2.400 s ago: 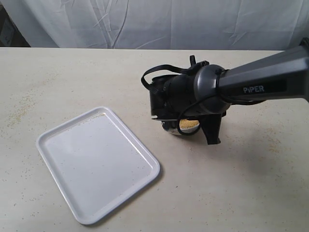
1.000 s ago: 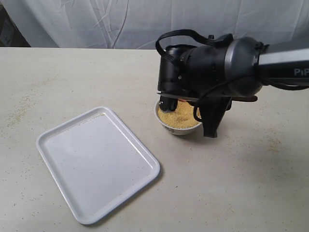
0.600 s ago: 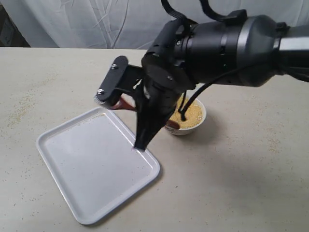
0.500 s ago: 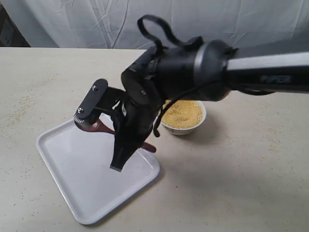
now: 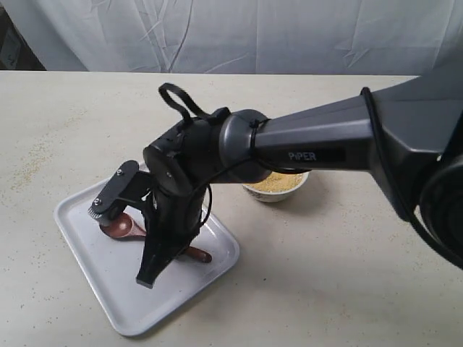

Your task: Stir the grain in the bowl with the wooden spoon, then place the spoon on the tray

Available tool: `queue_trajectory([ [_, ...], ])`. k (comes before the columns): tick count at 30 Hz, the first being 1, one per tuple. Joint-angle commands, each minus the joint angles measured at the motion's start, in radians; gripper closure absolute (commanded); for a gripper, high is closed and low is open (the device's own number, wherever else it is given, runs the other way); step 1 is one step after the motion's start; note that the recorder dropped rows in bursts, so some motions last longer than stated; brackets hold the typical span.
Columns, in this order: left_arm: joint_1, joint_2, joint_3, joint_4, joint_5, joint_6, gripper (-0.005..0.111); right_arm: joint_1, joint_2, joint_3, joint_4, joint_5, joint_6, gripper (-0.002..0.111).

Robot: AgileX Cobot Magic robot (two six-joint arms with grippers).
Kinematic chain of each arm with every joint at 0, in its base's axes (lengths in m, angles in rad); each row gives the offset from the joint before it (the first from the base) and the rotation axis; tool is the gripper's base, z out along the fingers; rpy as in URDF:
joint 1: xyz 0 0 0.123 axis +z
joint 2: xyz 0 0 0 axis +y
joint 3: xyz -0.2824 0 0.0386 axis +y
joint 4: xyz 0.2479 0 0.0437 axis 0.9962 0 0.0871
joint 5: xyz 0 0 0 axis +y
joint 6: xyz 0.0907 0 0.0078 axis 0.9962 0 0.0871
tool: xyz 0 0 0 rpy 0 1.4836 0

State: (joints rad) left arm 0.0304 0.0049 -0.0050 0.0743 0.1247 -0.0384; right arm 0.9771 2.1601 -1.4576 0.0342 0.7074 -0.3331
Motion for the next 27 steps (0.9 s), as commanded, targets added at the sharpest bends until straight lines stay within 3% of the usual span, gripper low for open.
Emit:
queue_trajectory([
  [1,-0.005,-0.005,0.005,-0.002,0.001,-0.003,0.106,0.042,0.003,-0.005,-0.145,-0.008,0.111,0.089],
  [4,-0.005,-0.005,0.005,-0.002,0.001,-0.003,0.106,0.055,0.003,-0.005,-0.226,-0.008,0.199,0.056],
  [6,-0.005,-0.005,0.005,-0.002,0.001,-0.003,0.106,0.060,0.003,-0.005,-0.234,-0.010,0.205,0.025],
  [8,-0.005,-0.005,0.005,-0.002,0.001,-0.003,0.106,0.060,0.000,-0.005,-0.214,-0.005,0.194,0.003],
  [17,-0.005,-0.005,0.005,-0.002,0.001,-0.003,0.106,0.060,-0.261,-0.005,-0.218,0.141,0.144,0.005],
  [19,-0.005,-0.005,0.005,-0.002,0.001,-0.003,0.106,0.060,-0.370,-0.003,-0.218,0.175,0.146,0.011],
  [20,-0.005,-0.005,0.005,-0.002,0.001,-0.003,0.106,0.059,-0.433,0.000,-0.213,0.188,0.149,0.021],
  [22,-0.005,-0.005,0.005,-0.002,0.001,-0.003,0.106,0.059,-0.556,0.019,-0.186,0.185,0.154,0.052],
  [23,-0.005,-0.005,0.005,-0.002,0.001,-0.003,0.106,0.059,-0.643,0.049,-0.167,0.166,0.169,0.081],
  [24,-0.005,-0.005,0.005,-0.002,0.001,-0.003,0.106,0.059,-0.704,0.078,-0.161,0.146,0.182,0.103],
  [25,-0.005,-0.005,0.005,-0.002,0.001,-0.003,0.106,0.059,-0.783,0.123,-0.162,0.119,0.230,0.106],
  [27,-0.005,-0.005,0.005,-0.002,0.001,-0.003,0.106,0.059,-0.929,0.239,-0.182,0.065,0.283,0.102],
])
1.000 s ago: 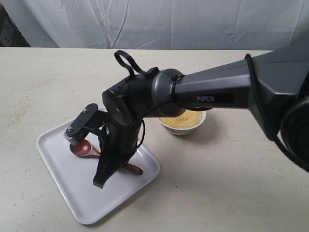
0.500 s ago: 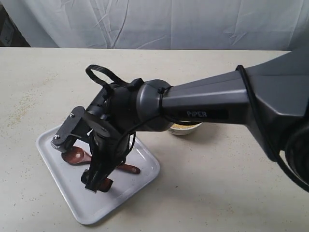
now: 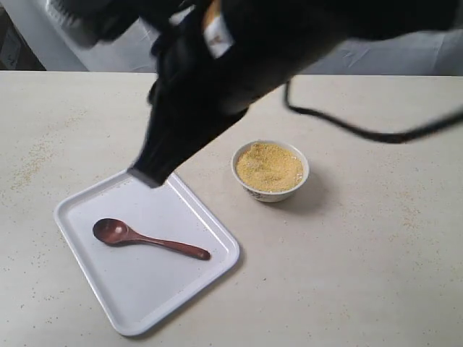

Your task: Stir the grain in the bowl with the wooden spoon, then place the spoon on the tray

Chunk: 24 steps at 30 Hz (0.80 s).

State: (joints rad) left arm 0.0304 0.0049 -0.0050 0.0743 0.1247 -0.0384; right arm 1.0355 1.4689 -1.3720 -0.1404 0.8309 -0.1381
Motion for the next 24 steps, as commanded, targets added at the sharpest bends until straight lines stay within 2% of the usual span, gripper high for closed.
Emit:
queue_trajectory([
  [1,-0.005,-0.005,0.005,-0.002,0.001,-0.003,0.106,0.002,-0.320,0.226,-0.012,-0.101,0.109,0.101],
  [6,-0.005,-0.005,0.005,-0.002,0.001,-0.003,0.106,0.002,-0.690,0.629,-0.014,-0.445,0.242,0.101],
  [9,-0.005,-0.005,0.005,-0.002,0.001,-0.003,0.106,0.002,-0.871,0.906,-0.014,-0.724,0.246,0.101],
  [12,-0.005,-0.005,0.005,-0.002,0.001,-0.003,0.106,0.002,-0.981,1.141,-0.020,-0.922,0.241,0.101],
  [15,-0.005,-0.005,0.005,-0.002,0.001,-0.003,0.106,0.002,-1.051,1.306,0.001,-1.069,0.199,0.101],
  [18,-0.005,-0.005,0.005,-0.002,0.001,-0.003,0.106,0.002,-1.089,1.372,0.107,-1.129,0.124,0.101],
  [20,-0.005,-0.005,0.005,-0.002,0.001,-0.003,0.106,0.002,-1.098,1.372,0.172,-1.027,0.089,0.101],
  [24,-0.005,-0.005,0.005,-0.002,0.001,-0.003,0.106,0.002,-1.098,1.372,0.179,-1.004,0.085,0.101],
])
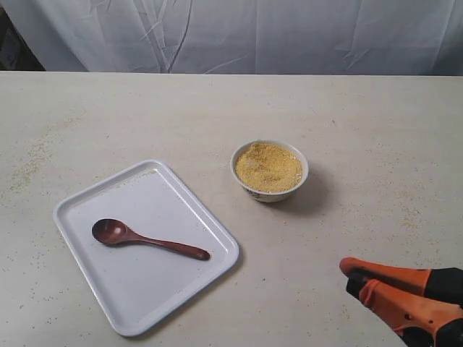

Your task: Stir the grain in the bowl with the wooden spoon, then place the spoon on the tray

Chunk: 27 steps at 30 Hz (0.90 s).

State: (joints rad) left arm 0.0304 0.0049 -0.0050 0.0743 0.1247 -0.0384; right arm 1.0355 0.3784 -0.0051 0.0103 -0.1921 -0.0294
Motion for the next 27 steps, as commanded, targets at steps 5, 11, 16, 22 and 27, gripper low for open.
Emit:
queue_trajectory([
  [5,-0.005,-0.005,0.005,-0.002,0.001,-0.003,0.106,0.002,-0.010,0.005,0.028,0.022,-0.024,0.101],
  [11,-0.005,-0.005,0.005,-0.002,0.001,-0.003,0.106,-0.214,-0.088,0.005,0.024,0.018,-0.024,0.101],
  [16,-0.005,-0.005,0.005,-0.002,0.001,-0.003,0.106,-0.700,-0.192,0.005,0.132,0.022,0.071,0.101],
  [22,-0.005,-0.005,0.005,-0.002,0.001,-0.003,0.106,-0.946,-0.282,0.005,0.109,0.207,0.074,0.101],
  [27,-0.005,-0.005,0.005,-0.002,0.001,-0.003,0.106,-0.953,-0.356,0.005,0.048,0.369,0.074,0.101],
])
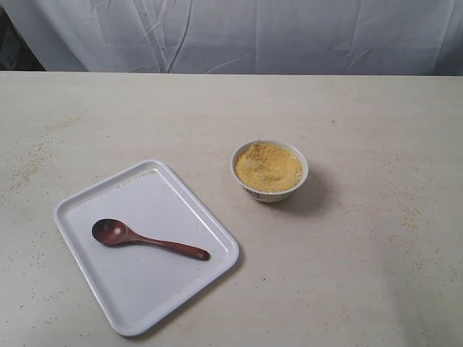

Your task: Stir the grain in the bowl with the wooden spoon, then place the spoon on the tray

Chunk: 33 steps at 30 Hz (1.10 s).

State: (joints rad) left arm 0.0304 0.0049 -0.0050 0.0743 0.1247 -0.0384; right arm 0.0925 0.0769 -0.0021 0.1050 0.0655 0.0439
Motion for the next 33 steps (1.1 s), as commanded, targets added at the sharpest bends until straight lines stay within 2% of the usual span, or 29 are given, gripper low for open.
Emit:
queue_trajectory([
  [1,-0.005,-0.005,0.005,-0.002,0.001,-0.003,0.106,-0.010,-0.067,0.002,-0.047,0.112,0.000,0.101],
  [33,-0.005,-0.005,0.005,-0.002,0.001,-0.003,0.106,-0.010,-0.077,0.002,-0.036,0.112,0.000,0.101],
])
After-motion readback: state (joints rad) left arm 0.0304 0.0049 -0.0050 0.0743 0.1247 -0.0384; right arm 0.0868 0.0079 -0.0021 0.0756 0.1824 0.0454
